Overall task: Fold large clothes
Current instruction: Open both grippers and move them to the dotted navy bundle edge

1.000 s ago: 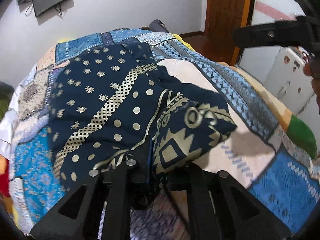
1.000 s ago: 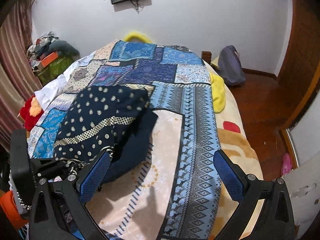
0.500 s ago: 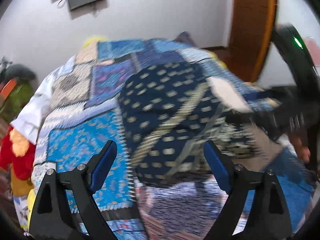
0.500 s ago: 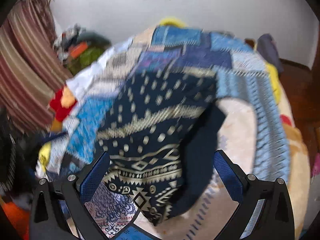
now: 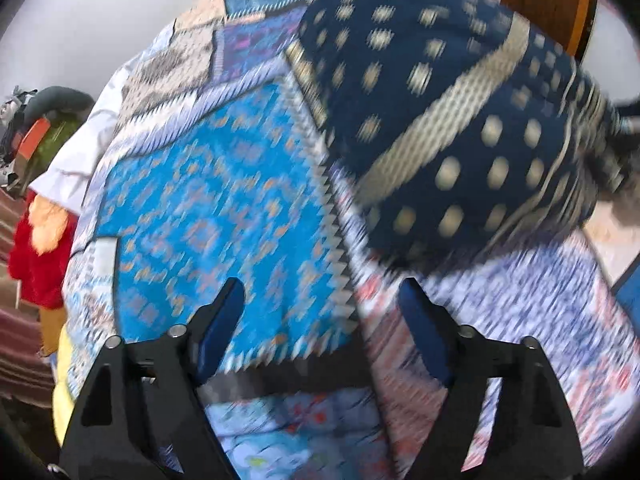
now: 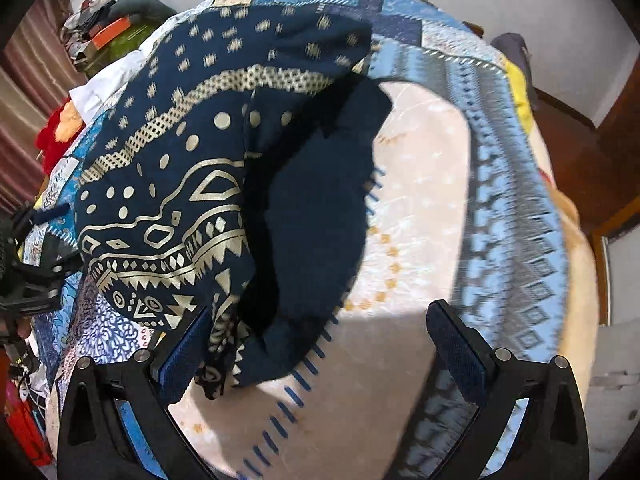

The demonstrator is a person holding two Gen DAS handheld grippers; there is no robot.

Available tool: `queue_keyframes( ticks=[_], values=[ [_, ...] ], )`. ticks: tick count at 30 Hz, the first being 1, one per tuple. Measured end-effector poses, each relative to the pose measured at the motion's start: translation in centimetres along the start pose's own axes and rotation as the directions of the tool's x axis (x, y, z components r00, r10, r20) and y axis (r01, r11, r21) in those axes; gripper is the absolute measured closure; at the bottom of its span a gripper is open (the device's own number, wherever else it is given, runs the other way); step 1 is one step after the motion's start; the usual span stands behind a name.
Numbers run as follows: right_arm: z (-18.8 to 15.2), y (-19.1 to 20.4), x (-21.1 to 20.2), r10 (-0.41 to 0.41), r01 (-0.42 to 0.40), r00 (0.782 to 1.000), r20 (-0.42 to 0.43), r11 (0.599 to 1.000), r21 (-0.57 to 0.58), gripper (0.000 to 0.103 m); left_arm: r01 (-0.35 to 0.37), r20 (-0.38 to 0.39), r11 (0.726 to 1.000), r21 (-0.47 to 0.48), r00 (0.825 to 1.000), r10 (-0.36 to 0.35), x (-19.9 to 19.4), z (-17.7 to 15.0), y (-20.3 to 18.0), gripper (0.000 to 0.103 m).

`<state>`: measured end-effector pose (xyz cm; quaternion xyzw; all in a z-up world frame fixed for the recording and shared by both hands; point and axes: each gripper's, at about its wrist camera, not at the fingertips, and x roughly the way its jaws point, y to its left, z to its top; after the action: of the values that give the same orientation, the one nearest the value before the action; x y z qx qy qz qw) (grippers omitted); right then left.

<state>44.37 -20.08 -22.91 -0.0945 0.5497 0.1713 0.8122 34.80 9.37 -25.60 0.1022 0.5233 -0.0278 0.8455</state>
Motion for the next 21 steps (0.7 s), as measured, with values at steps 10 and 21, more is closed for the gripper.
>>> queue_keyframes(
  ticks=[10,21],
  values=[
    [5.6,1.2,-6.2,0.121,-0.128,0.971,0.204,0.991,0.024,0.0,0.116,0.229,0.987,-0.11,0.969,-0.089,-5.8,6.1,3.8,0.01],
    [13.5,-0.1,5.0,0.13,-0.141,0.988,0.079,0.98,0.142,0.0,0.157,0.197,0.971,-0.181,0.973,-0.12,2.1,15.8,2.0,0.007]
  ],
)
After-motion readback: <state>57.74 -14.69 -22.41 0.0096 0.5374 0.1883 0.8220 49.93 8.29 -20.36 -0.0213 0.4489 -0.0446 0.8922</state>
